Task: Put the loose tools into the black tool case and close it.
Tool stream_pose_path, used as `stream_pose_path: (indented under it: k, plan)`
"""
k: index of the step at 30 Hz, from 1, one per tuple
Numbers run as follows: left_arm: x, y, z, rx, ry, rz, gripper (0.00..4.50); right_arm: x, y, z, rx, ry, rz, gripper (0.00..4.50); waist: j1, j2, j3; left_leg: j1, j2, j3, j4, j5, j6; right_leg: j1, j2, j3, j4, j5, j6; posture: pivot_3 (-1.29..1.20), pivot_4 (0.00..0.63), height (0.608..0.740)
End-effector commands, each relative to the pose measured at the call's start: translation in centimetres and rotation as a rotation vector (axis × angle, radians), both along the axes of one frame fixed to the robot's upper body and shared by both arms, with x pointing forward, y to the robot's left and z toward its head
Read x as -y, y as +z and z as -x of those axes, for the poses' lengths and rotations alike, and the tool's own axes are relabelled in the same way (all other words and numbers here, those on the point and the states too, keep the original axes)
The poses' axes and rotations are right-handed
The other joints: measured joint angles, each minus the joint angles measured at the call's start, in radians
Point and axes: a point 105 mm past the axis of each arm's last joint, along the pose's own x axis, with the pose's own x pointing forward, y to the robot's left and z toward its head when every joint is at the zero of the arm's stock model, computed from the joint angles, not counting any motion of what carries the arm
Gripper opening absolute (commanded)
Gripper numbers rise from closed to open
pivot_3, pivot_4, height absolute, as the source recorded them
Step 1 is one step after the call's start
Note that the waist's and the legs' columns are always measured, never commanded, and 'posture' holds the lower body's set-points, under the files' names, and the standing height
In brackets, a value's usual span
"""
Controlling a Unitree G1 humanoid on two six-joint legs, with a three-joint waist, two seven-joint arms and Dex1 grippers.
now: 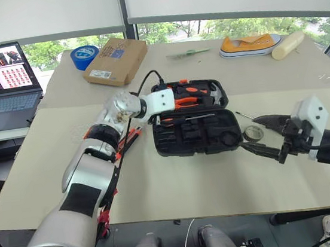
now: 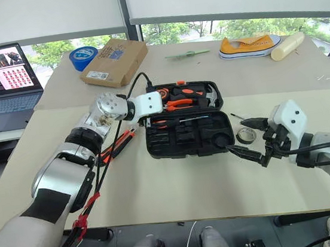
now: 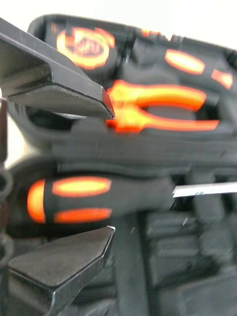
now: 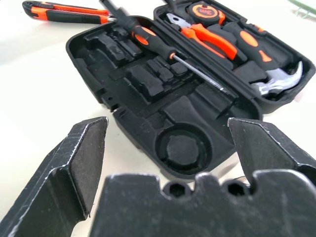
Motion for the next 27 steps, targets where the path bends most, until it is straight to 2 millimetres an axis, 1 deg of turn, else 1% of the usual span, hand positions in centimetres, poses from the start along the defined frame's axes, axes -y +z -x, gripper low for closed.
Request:
stream_pose_path:
  k: [1,3,4,5,6,8,14,17,20,27]
  plan:
    - [0.8,1.4,0.1,0.026,-0.028,0.032,1.78,-0.1,1.1,0.1,0.054,0.004,0.0,4.5,0.0,0.0,0.0,0.0,0.0,0.0,0.0,0.0,0.0,0.0,0.0,0.0,0.0,0.0,0.0,0.0,0.15,0.735]
    - [0.8,0.9,0.2,0.007,-0.028,0.026,1.1,0.1,1.1,-0.1,0.053,-0.005,0.008,4.5,0.0,0.0,0.0,0.0,0.0,0.0,0.0,0.0,0.0,0.0,0.0,0.0,0.0,0.0,0.0,0.0,0.15,0.735]
    - [0.8,0.7,0.3,-0.004,-0.027,0.025,0.61,0.3,1.1,-0.2,0.053,-0.009,0.011,4.5,0.0,0.0,0.0,0.0,0.0,0.0,0.0,0.0,0.0,0.0,0.0,0.0,0.0,0.0,0.0,0.0,0.15,0.735]
    - [0.8,0.4,0.3,-0.017,-0.028,0.026,0.29,0.4,1.1,-0.3,0.054,-0.015,0.014,4.5,0.0,0.0,0.0,0.0,0.0,0.0,0.0,0.0,0.0,0.0,0.0,0.0,0.0,0.0,0.0,0.0,0.15,0.735]
    - [0.8,0.2,0.4,-0.027,-0.028,0.027,0.08,0.5,1.1,-0.4,0.054,-0.018,0.015,4.5,0.0,0.0,0.0,0.0,0.0,0.0,0.0,0.0,0.0,0.0,0.0,0.0,0.0,0.0,0.0,0.0,0.15,0.735]
    - [0.8,-0.2,0.5,-0.04,-0.029,0.021,0.08,0.6,1.2,-0.5,0.055,-0.022,0.015,4.5,0.0,0.0,0.0,0.0,0.0,0.0,0.0,0.0,0.0,0.0,0.0,0.0,0.0,0.0,0.0,0.0,0.15,0.735]
    - [0.8,-2.8,1.0,-0.107,-0.032,-0.061,0.08,0.7,1.2,-0.6,0.056,-0.029,0.014,4.5,0.001,0.0,0.0,0.0,0.0,0.0,0.0,0.0,0.0,0.0,0.0,0.0,0.0,0.0,0.0,0.0,0.15,0.735]
    - [0.7,-3.8,0.9,-0.059,-0.025,-0.122,0.08,0.7,1.1,-0.6,0.054,-0.031,0.013,4.5,0.002,0.0,0.0,0.0,0.0,0.0,0.0,0.0,0.0,0.0,0.0,0.0,0.0,0.0,0.0,0.0,0.15,0.735]
    - [1.0,-4.2,0.6,-0.023,-0.004,-0.137,0.08,0.5,1.1,-0.6,0.055,-0.031,0.008,4.5,0.004,0.0,0.0,0.002,0.0,0.0,0.001,0.0,0.0,0.003,0.0,0.0,0.0,0.0,0.0,0.0,0.15,0.735]
    - [1.1,-4.6,0.6,-0.02,0.001,-0.141,0.08,0.2,1.2,-0.3,0.057,-0.027,-0.002,4.5,0.006,0.0,0.0,0.008,-0.001,0.0,0.002,0.0,0.0,0.011,0.0,0.0,-0.001,0.0,0.001,0.0,0.15,0.735]
